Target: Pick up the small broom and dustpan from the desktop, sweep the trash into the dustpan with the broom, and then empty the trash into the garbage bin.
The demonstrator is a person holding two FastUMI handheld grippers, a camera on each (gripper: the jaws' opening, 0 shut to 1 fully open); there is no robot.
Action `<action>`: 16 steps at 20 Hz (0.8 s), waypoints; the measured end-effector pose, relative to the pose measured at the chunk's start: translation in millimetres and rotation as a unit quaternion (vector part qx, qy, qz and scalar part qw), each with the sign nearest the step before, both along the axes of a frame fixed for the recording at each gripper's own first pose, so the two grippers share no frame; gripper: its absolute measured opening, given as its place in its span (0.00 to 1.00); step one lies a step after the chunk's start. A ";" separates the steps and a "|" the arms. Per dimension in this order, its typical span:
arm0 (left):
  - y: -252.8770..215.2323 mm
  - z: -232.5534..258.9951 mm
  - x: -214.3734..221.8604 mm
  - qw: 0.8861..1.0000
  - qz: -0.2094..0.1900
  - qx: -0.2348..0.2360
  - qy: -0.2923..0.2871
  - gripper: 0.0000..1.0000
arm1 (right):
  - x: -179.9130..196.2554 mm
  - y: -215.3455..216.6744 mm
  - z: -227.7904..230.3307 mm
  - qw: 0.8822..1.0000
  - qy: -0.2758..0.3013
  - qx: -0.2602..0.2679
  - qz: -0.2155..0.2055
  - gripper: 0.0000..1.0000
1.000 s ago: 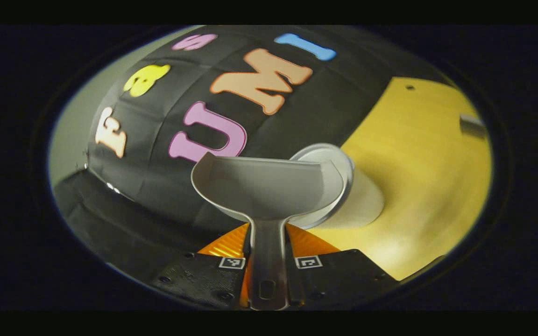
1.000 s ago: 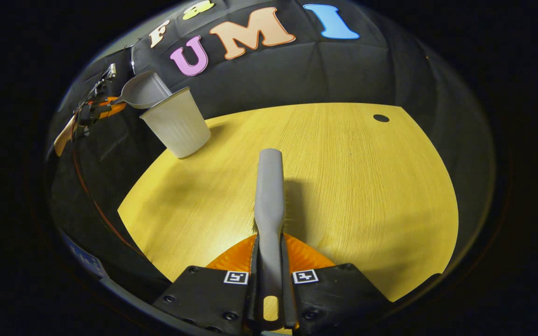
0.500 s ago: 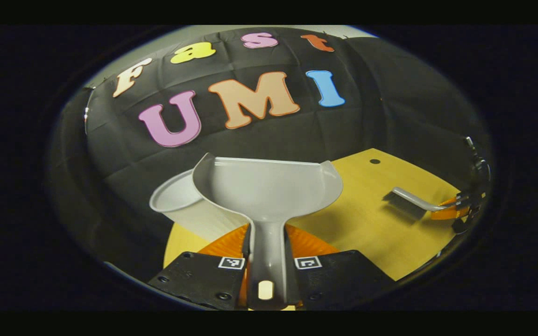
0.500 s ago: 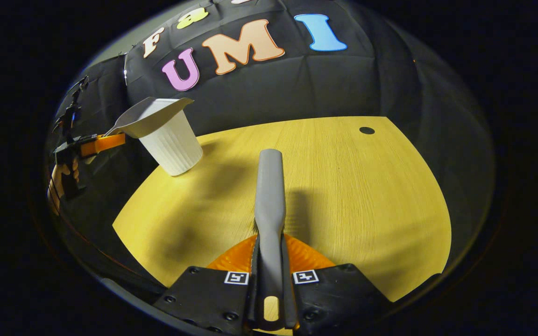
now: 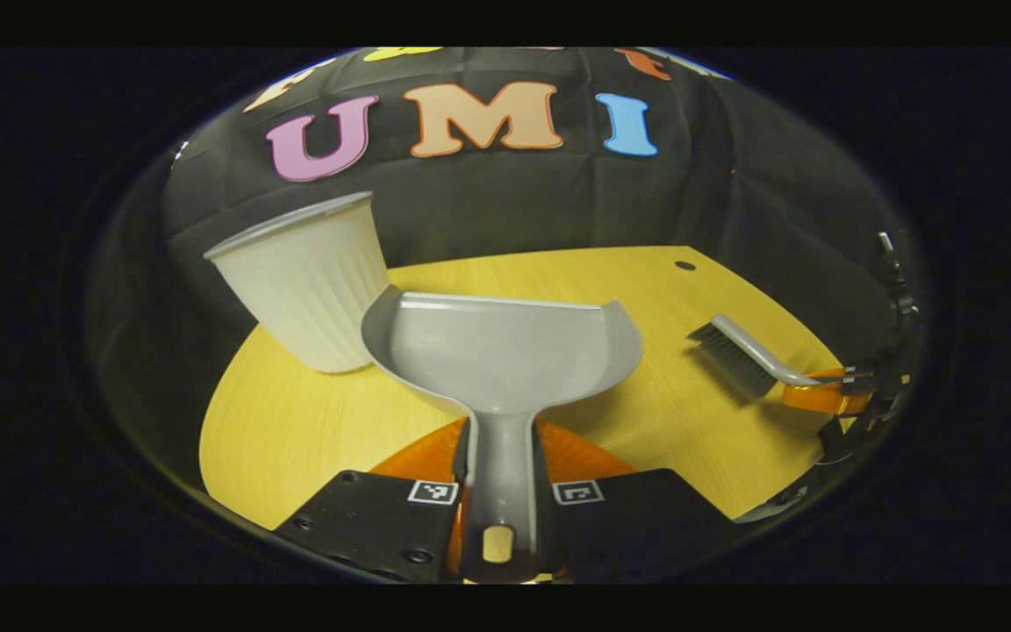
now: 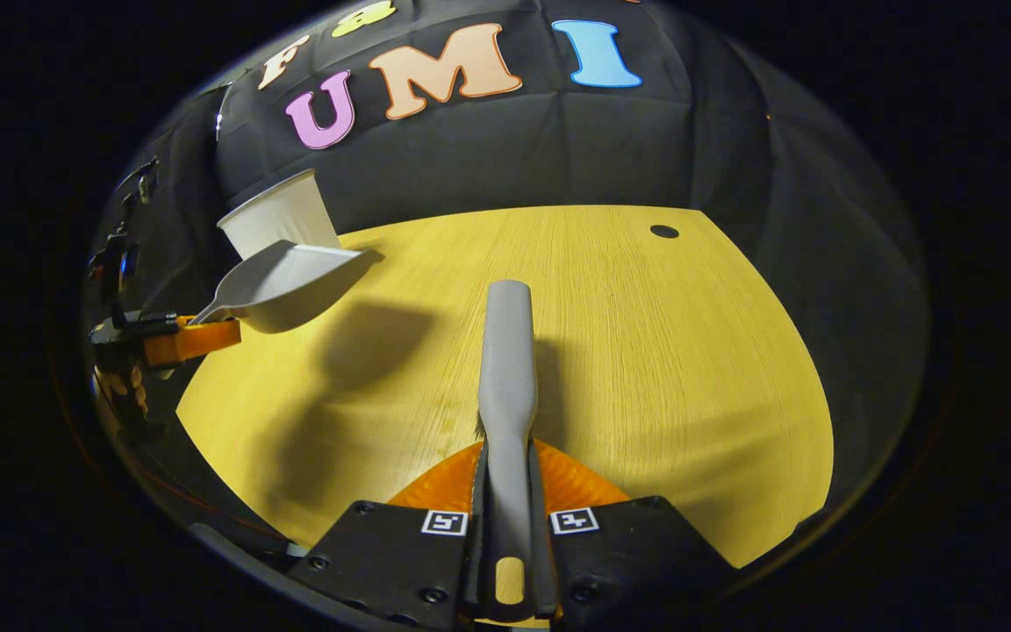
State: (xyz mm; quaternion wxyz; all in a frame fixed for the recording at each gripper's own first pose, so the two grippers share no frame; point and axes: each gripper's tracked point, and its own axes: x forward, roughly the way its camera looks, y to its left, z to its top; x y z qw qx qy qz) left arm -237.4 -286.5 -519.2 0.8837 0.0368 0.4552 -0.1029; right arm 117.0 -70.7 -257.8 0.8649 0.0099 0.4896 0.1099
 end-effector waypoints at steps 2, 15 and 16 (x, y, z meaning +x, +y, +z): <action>1.2 -16.5 -12.0 1.000 0.006 0.006 0.017 0.24 | 0.6 -0.8 5.9 1.000 0.008 -0.013 0.000 0.16; -1.5 -39.5 -51.4 0.999 0.037 0.015 0.030 0.42 | 1.7 -6.7 43.2 0.997 0.011 -0.068 0.019 0.45; -3.8 -31.1 -49.1 0.999 0.036 0.020 0.006 0.61 | 2.1 -5.0 51.0 0.998 -0.003 -0.064 0.022 0.65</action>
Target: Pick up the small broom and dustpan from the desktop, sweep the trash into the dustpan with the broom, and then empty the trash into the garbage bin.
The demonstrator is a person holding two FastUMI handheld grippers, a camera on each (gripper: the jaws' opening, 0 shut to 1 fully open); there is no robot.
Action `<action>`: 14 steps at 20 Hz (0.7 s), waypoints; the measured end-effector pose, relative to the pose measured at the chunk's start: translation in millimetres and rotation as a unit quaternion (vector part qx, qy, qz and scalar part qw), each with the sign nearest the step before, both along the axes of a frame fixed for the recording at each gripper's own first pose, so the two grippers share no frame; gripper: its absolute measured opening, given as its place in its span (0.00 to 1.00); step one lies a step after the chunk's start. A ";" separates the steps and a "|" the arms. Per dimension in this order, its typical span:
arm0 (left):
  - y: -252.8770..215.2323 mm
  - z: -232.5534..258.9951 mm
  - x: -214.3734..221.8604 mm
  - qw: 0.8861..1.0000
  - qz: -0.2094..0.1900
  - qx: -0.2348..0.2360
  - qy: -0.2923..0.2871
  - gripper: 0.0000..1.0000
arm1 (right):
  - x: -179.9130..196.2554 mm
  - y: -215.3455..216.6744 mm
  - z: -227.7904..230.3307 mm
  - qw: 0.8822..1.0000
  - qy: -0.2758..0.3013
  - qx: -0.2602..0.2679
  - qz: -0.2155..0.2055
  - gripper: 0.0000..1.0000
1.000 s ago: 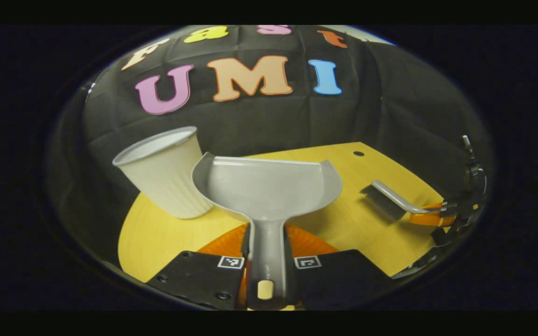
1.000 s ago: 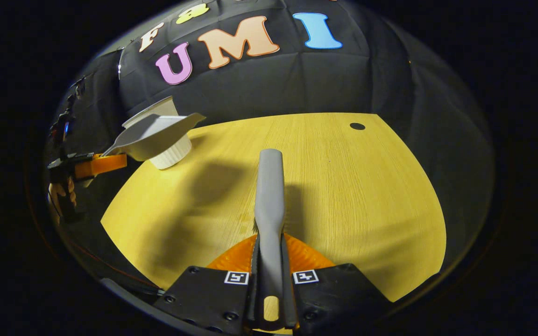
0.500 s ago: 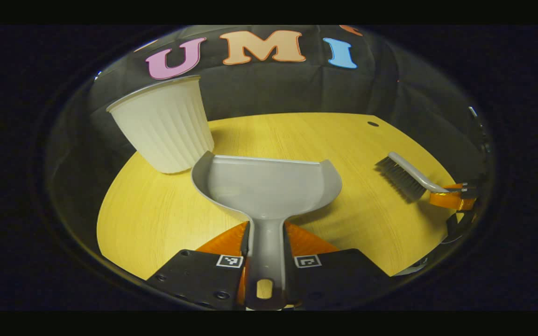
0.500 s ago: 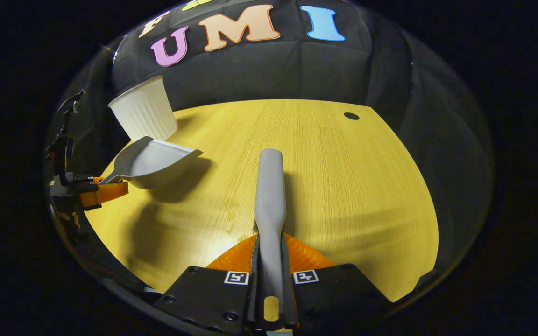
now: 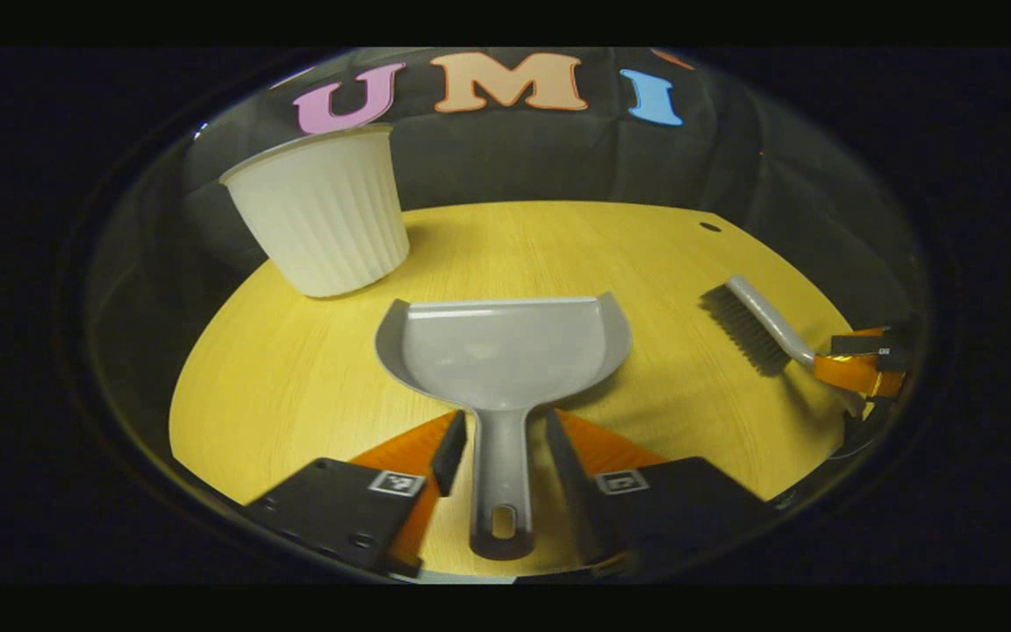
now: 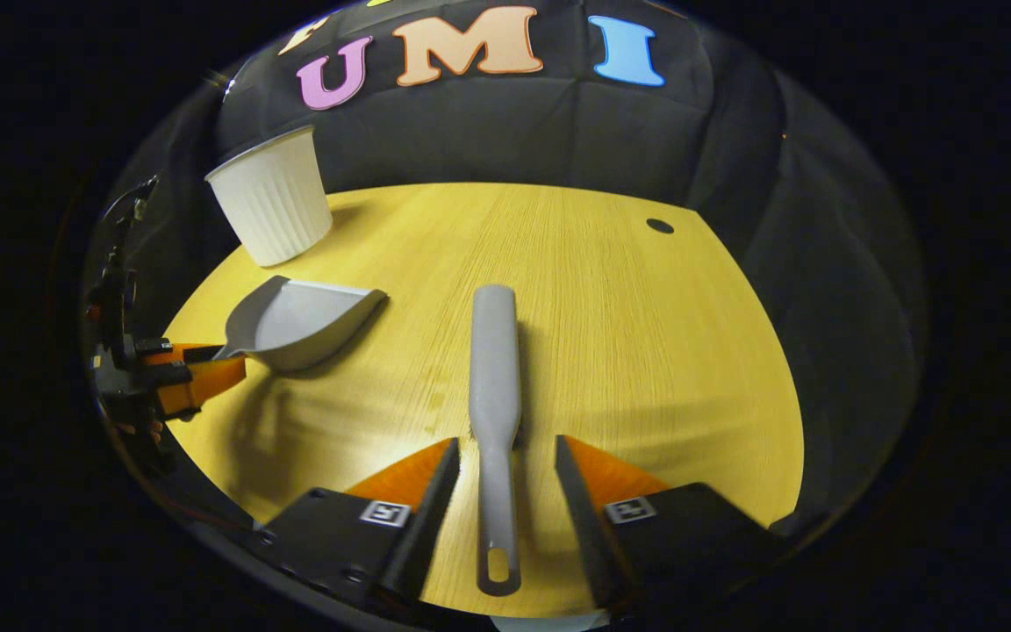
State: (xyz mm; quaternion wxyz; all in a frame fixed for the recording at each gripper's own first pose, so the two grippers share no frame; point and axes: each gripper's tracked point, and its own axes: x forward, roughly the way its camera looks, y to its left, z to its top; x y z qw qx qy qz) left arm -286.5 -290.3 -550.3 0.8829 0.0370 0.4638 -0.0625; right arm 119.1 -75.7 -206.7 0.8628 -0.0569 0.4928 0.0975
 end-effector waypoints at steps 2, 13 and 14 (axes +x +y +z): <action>-4.2 28.0 2.6 0.999 0.003 0.015 -0.044 0.98 | 3.3 0.4 18.7 0.999 -0.033 0.007 0.006 0.93; -32.1 198.4 27.0 0.956 -0.003 -0.025 -0.291 0.93 | 24.6 39.8 193.3 0.955 -0.281 0.087 -0.037 0.94; -36.5 210.8 29.6 0.951 -0.008 -0.036 -0.308 0.93 | 25.8 39.5 215.4 0.949 -0.300 0.088 -0.047 0.94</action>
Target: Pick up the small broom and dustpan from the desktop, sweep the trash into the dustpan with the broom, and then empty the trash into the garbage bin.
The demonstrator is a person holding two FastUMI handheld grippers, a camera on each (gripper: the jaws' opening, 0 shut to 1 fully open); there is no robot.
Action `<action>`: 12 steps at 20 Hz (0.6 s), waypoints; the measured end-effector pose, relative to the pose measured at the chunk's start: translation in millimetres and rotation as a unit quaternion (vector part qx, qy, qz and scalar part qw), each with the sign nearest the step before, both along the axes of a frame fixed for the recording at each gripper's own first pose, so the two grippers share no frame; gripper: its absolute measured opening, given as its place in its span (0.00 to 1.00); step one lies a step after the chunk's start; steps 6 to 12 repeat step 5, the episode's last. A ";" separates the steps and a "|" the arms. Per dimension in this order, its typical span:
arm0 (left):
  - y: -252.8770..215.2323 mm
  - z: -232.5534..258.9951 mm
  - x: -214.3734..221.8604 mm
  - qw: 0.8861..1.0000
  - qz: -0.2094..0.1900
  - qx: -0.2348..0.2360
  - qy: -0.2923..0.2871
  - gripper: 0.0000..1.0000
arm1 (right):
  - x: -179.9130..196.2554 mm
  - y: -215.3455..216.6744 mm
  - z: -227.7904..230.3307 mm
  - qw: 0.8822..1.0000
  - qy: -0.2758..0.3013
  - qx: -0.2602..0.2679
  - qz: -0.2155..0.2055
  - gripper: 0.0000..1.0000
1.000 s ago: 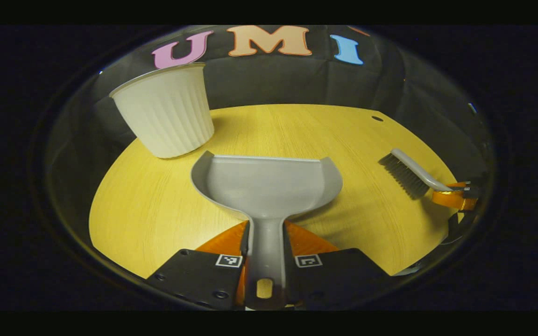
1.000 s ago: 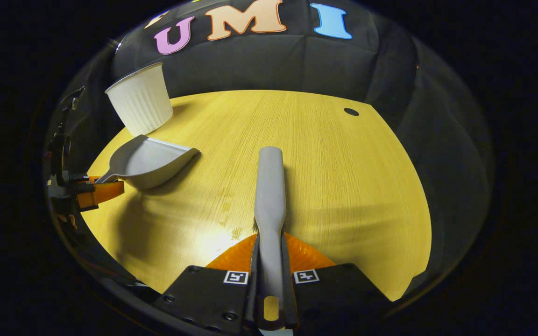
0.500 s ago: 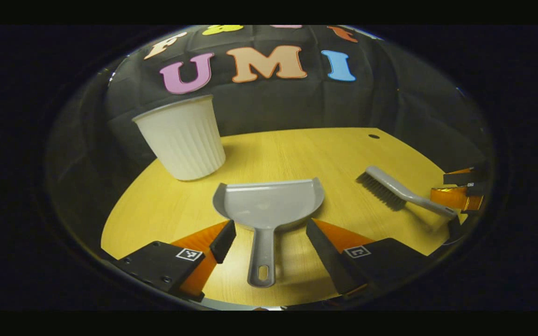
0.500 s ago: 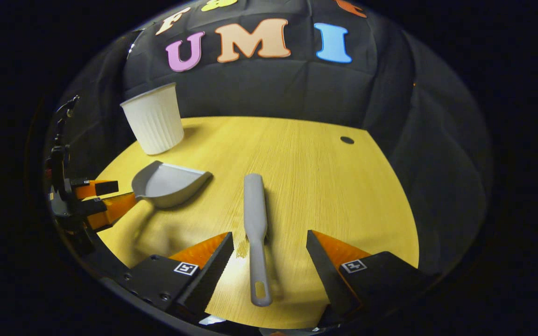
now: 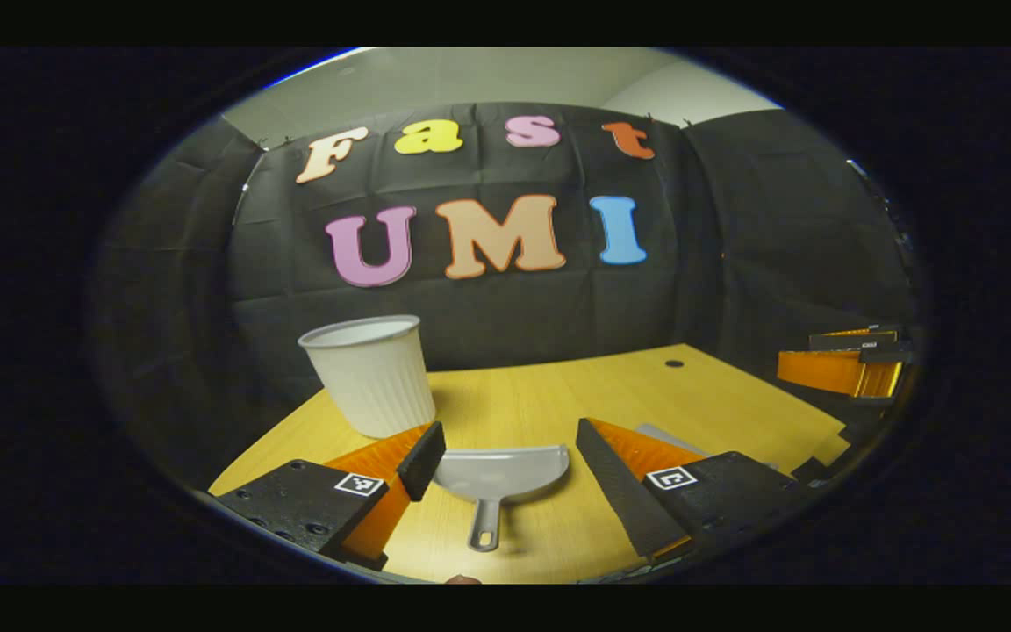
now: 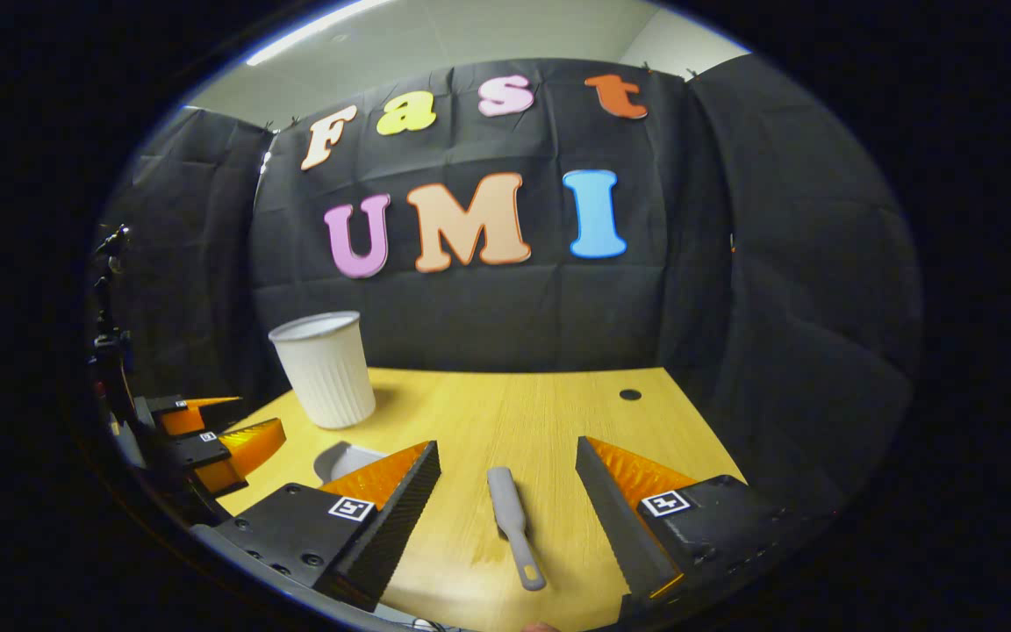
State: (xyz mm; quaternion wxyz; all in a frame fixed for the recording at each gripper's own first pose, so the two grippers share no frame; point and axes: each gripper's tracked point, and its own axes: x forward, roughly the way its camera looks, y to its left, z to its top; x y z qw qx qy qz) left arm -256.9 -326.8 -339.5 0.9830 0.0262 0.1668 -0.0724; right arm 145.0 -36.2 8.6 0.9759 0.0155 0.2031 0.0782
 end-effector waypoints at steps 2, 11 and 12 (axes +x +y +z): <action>-2.7 19.2 4.7 0.999 -0.013 -0.009 -0.031 0.92 | 4.8 7.4 42.6 0.999 -0.046 -0.002 -0.016 0.94; -7.9 45.1 12.0 0.997 -0.045 -0.010 -0.062 0.92 | 2.5 16.1 63.9 0.996 -0.074 -0.032 -0.022 0.95; -7.9 45.1 12.0 0.997 -0.045 -0.010 -0.062 0.92 | 2.5 16.1 63.9 0.996 -0.074 -0.032 -0.022 0.95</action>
